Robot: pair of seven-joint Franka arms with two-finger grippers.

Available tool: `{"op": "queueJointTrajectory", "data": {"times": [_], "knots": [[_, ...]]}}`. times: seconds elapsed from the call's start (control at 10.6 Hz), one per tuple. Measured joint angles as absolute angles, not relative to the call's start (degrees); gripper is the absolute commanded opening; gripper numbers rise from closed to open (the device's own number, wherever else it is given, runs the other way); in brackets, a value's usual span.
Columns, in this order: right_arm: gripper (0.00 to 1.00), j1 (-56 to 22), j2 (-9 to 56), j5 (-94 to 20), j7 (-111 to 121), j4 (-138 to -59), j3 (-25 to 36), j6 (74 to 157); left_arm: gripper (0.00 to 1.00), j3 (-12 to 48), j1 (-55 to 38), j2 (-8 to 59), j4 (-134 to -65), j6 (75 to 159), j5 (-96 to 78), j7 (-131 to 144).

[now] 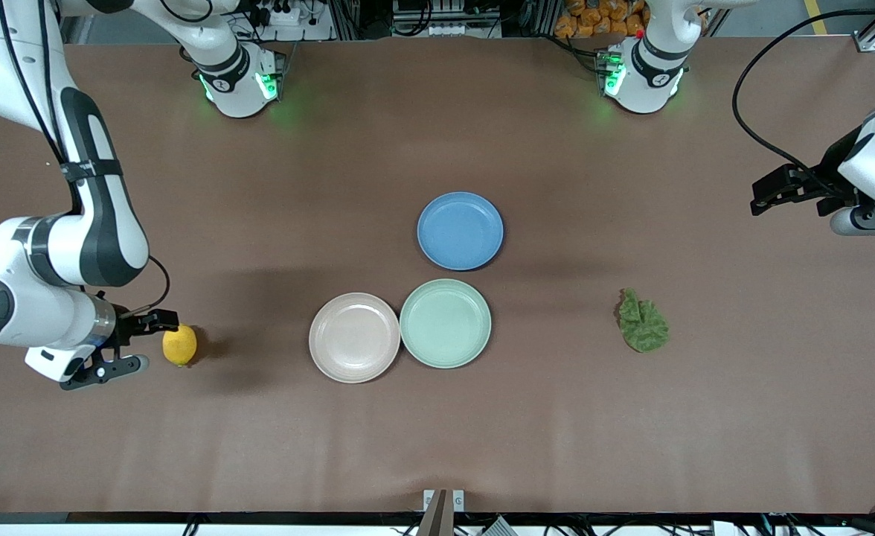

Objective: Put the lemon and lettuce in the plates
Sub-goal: 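Lower the right gripper over the lemon while the left gripper starts moving, then grasp the lemon with the right gripper while the left gripper grasps lettuce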

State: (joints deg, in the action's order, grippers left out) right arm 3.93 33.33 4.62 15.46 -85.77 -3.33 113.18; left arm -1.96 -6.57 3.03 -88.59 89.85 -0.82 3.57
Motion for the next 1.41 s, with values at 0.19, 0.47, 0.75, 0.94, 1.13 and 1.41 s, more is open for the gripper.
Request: {"op": "queueJointTrajectory", "data": {"times": [0.19, 0.47, 0.75, 0.94, 1.13, 1.41], "knots": [[1.0, 3.9, 34.4, 4.7, 15.7, -85.6, -3.3, 114.9, 1.0, -2.0, -6.5, 3.4, -88.6, 89.9, -0.8, 3.6], [1.0, 4.4, 36.3, 4.8, 16.0, -85.6, -3.1, 117.2, 1.0, -2.0, -6.5, 3.9, -88.6, 90.0, -0.8, 3.6], [1.0, 4.9, 37.5, 4.8, 16.1, -85.5, -3.0, 117.3, 1.0, -2.0, -6.5, 5.2, -88.7, 92.9, -0.8, 3.6], [1.0, 5.1, 38.3, 4.8, 16.1, -85.5, -3.0, 117.3, 1.0, -2.0, -6.5, 6.8, -88.8, 94.5, -0.8, 3.6], [1.0, 5.8, 39.1, 4.8, 16.1, -85.5, -3.0, 117.3, 1.0, -1.9, -6.5, 8.7, -89.1, 97.0, -0.8, 3.6], [1.0, 6.4, 40.4, 4.8, 16.1, -85.5, -3.0, 117.9, 1.0, -1.9, -6.5, 10.8, -93.5, 105.2, -0.8, 3.6]]}}
